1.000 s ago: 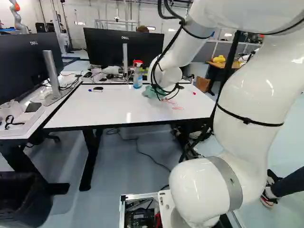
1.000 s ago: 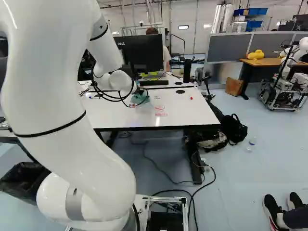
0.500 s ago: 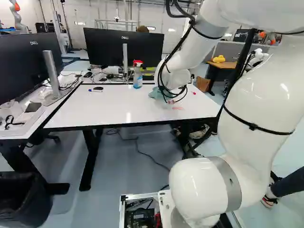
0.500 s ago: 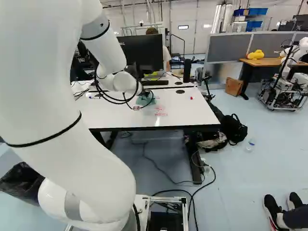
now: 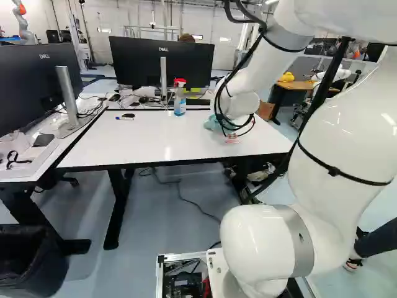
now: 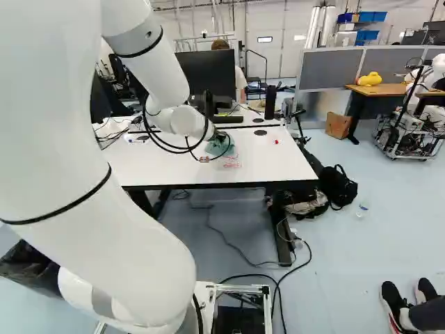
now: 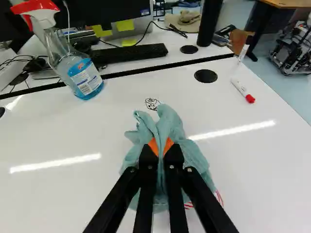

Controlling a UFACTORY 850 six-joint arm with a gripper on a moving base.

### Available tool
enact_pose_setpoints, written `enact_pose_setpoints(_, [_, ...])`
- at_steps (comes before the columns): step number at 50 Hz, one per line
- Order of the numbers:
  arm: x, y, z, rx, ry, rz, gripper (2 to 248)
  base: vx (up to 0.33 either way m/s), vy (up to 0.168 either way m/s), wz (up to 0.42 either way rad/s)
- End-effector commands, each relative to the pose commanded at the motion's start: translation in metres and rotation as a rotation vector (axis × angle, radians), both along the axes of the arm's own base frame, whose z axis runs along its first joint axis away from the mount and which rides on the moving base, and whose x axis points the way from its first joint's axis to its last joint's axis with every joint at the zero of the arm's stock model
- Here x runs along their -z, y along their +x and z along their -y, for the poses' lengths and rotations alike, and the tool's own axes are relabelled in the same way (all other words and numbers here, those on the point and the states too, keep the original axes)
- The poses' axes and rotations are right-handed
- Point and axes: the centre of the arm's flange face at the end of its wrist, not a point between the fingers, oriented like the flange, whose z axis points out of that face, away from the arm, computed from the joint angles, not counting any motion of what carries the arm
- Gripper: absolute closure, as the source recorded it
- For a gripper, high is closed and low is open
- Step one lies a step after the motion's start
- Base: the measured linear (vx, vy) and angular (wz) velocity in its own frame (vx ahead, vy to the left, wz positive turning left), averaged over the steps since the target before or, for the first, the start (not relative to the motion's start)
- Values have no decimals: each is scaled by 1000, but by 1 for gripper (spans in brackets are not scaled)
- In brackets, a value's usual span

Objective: Clean the table with the green towel

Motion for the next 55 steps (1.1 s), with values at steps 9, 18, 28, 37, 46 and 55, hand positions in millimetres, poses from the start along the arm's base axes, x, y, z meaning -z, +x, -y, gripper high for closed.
enact_pose_setpoints(9, [0,-7,13,31,0,0,221,0,0,0])
enact_pose_setpoints(18, [0,-15,26,64,0,0,221,0,0,0])
enact_pose_setpoints(28, [0,-23,41,101,0,0,221,0,0,0])
enact_pose_setpoints(37, [0,-27,49,122,0,0,221,0,0,0])
enact_pose_setpoints(46, [1,-27,49,122,0,-1,221,0,0,0])
enact_pose_setpoints(55, [2,-28,49,121,5,-21,221,0,0,0])
